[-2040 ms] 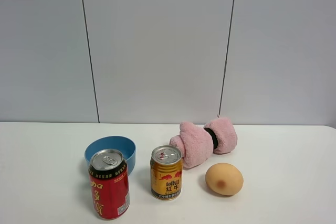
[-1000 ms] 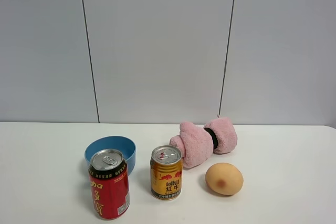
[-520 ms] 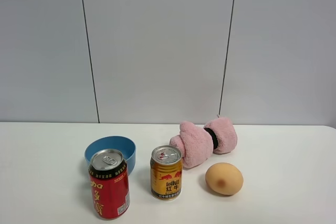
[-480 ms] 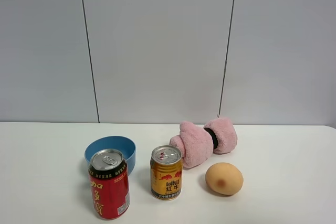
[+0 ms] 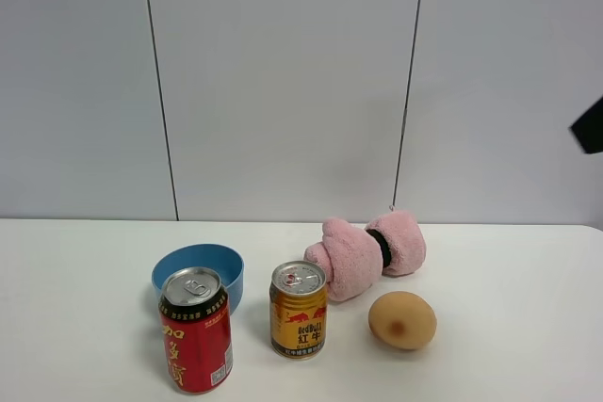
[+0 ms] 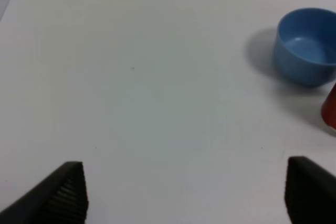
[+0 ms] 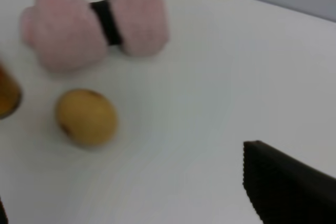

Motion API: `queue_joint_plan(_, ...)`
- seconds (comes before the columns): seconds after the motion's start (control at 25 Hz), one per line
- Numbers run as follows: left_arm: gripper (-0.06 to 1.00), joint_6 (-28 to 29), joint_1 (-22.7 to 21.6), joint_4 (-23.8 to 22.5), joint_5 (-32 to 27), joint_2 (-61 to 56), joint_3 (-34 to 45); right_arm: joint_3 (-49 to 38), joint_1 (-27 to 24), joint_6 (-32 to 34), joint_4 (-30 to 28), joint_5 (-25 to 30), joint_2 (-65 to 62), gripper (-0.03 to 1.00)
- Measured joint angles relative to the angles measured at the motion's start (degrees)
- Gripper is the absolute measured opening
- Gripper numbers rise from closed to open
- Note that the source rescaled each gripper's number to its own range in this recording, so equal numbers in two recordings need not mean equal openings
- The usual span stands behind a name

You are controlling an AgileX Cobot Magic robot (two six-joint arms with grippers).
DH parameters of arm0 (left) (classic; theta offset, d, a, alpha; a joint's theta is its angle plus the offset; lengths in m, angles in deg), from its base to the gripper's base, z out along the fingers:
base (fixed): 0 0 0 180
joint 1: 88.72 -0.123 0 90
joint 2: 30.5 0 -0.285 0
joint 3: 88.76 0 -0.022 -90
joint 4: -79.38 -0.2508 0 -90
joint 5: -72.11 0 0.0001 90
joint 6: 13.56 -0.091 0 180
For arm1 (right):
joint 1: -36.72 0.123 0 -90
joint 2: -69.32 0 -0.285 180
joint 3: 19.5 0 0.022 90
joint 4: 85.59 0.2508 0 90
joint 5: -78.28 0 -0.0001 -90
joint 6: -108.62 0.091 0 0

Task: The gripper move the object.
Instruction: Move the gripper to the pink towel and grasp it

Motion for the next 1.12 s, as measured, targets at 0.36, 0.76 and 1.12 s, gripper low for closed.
queue_joint_plan(0.36, 1.00, 0.00, 0.00, 0.00, 0.00, 0.00, 0.00, 15.12, 17.96, 18.32, -9.43, -4.85, 23.69, 0.95)
queue_joint_plan(0.76, 1.00, 0.00, 0.00, 0.00, 0.00, 0.00, 0.00, 32.97, 21.02, 56.94, -32.05, -0.16, 46.18, 0.94)
queue_joint_plan(1.12, 1.00, 0.00, 0.00, 0.00, 0.00, 0.00, 0.00, 33.49, 18.91, 80.20, -35.05, -7.44, 54.48, 0.94)
